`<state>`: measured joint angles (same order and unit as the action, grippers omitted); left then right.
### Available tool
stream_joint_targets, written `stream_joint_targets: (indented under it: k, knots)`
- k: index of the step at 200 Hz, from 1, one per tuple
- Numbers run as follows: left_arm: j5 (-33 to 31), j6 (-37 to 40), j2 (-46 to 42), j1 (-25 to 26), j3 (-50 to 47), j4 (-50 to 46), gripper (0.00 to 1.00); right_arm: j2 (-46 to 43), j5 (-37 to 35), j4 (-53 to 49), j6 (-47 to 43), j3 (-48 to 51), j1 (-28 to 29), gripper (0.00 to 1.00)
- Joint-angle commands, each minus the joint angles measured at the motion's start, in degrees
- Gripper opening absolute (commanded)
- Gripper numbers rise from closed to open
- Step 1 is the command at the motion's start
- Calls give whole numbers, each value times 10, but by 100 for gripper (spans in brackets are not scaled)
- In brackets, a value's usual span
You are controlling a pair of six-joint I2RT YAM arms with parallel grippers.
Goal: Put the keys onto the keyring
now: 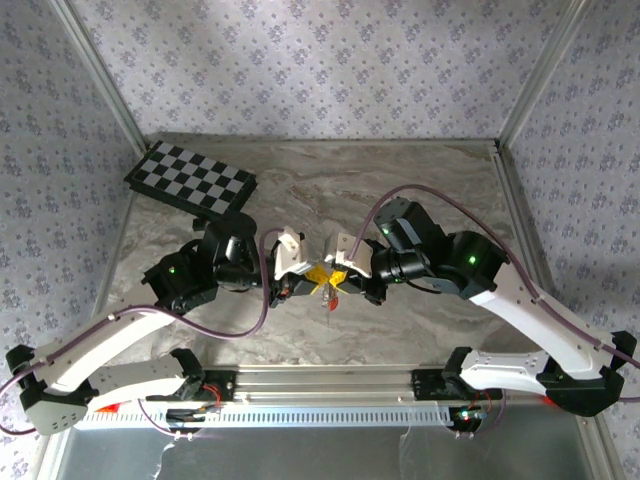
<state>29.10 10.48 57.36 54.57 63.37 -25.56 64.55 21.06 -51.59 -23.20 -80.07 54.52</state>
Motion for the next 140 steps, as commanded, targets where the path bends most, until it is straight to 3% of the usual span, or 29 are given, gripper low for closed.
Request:
stream_joint_targets:
  k: [1, 32, 83, 140]
  knots:
    - [14, -4, -16, 5, -2, 28, 0, -5, 18, 23, 6, -16, 5, 0]
    - [21, -35, -42, 5, -18, 90, 0, -15, 15, 33, 20, -11, 5, 0]
    - [28, -68, -67, 5, -40, 165, 0, -53, 28, 78, 55, 22, 1, 17]
    - [47, -79, -67, 5, -44, 194, 0, -79, 45, 116, 79, 45, -5, 19]
